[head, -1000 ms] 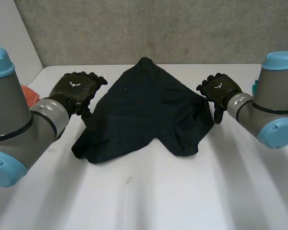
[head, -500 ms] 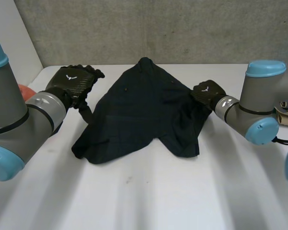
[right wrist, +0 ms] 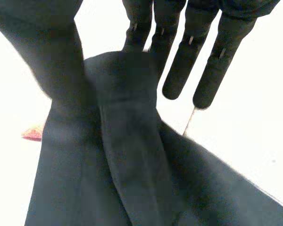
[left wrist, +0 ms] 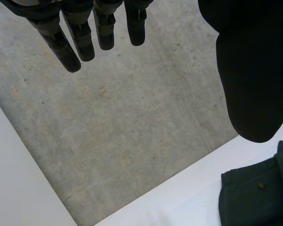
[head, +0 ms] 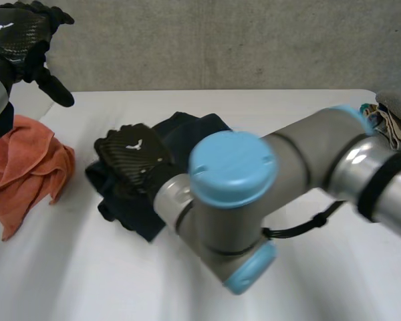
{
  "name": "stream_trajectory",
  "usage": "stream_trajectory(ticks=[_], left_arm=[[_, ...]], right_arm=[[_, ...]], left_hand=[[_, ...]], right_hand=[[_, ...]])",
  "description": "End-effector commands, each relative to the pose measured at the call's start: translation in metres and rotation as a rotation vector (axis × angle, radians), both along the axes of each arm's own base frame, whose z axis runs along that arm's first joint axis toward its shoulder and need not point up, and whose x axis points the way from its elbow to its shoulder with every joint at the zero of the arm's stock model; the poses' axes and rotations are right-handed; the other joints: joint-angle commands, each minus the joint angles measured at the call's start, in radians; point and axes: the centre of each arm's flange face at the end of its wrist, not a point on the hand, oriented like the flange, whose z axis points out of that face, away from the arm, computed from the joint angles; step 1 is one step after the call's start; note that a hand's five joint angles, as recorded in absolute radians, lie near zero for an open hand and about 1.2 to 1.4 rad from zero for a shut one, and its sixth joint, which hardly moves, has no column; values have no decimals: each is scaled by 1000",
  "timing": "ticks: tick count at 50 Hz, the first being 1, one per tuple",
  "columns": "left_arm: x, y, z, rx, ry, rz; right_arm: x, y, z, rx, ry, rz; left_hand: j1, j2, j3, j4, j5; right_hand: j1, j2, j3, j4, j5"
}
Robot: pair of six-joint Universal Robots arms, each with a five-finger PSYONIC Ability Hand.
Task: Fold the laundry.
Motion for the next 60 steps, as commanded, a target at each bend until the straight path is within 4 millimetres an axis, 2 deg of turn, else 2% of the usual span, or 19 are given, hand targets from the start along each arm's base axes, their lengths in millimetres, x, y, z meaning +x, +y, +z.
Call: stream_trajectory(ticks=[1, 3, 4, 7, 8, 12, 17, 21, 24, 27, 32, 41, 50, 54, 55, 57, 58, 59, 60], left_arm=[[4, -1, -6, 28, -10, 15], [4, -2, -8, 32, -13, 18], [5, -2, -10, 34, -15, 21], [4, -1, -12, 41, -20, 17], [2, 0, -15, 49, -24, 11], [-4, 5, -21, 71, -36, -7], [-19, 20, -47, 162, -87, -45], [-26, 33, -80, 283, -155, -49], [-31, 44, -113, 395, -218, -40], [-34, 49, -131, 443, -251, -35], [-38, 38, -162, 464, -292, -21], [-35, 13, -200, 493, -385, -5], [-40, -7, -212, 430, -414, 24], [-43, -14, -216, 390, -447, 35], [-44, -16, -218, 380, -462, 36], [-44, -18, -217, 368, -467, 38], [-44, -19, -217, 365, -467, 35], [-44, -21, -212, 351, -457, 39], [-44, -23, -208, 340, -452, 47]], right_arm=[[0, -8, -4, 57, 104, -50], [-7, -15, 4, 63, 112, -74], [-18, -30, 16, 61, 109, -120], [-38, -55, 31, 49, 112, -194], [-51, -68, 41, 33, 117, -233], [-90, -104, 55, -14, 176, -335], [-125, -139, 41, -83, 316, -398], [-143, -161, 9, -139, 461, -390], [-145, -174, -18, -177, 515, -352], [-143, -181, -37, -194, 525, -326], [-135, -192, -71, -189, 495, -287], [-116, -208, -90, -184, 361, -310], [-98, -218, -113, -190, 328, -326], [-95, -224, -118, -196, 320, -341], [-94, -226, -118, -197, 316, -345], [-94, -227, -117, -193, 313, -352], [-95, -228, -116, -189, 311, -357], [-97, -229, -111, -178, 304, -370], [-99, -230, -105, -172, 298, -377]], left_hand=[[-36, -32, -38, -27, -52], [-36, -32, -38, -27, -52], [-36, -32, -38, -27, -52], [-36, -32, -38, -27, -52], [-36, -32, -38, -27, -52], [-36, -32, -38, -27, -52], [-36, -32, -38, -27, -52], [-36, -32, -38, -27, -52], [-36, -32, -38, -27, -52], [-36, -32, -38, -27, -52], [77, 81, 74, 85, 60], [-32, -28, -34, -23, -48], [12, 16, 10, 21, -4], [205, 209, 203, 214, 189], [348, 352, 346, 357, 332], [700, 704, 698, 709, 684], [876, 880, 874, 885, 860], [1183, 1187, 1181, 1192, 1167], [1186, 1190, 1184, 1195, 1170]], right_hand=[[-729, -724, -735, -741, -747], [-729, -724, -735, -741, -747], [-729, -724, -735, -741, -747], [-729, -724, -735, -741, -747], [-729, -724, -735, -741, -747], [-729, -724, -735, -741, -747], [-729, -724, -735, -741, -747], [-703, -699, -709, -715, -721], [-600, -595, -606, -612, -618], [-541, -536, -547, -553, -559], [-476, -472, -482, -488, -495], [-426, -422, -432, -438, -445], [-327, -322, -333, -339, -345], [-43, -38, -48, -55, -61], [208, 213, 202, 196, 190], [492, 496, 486, 480, 474], [493, 498, 487, 481, 475], [493, 498, 487, 481, 475], [493, 498, 487, 481, 475]])
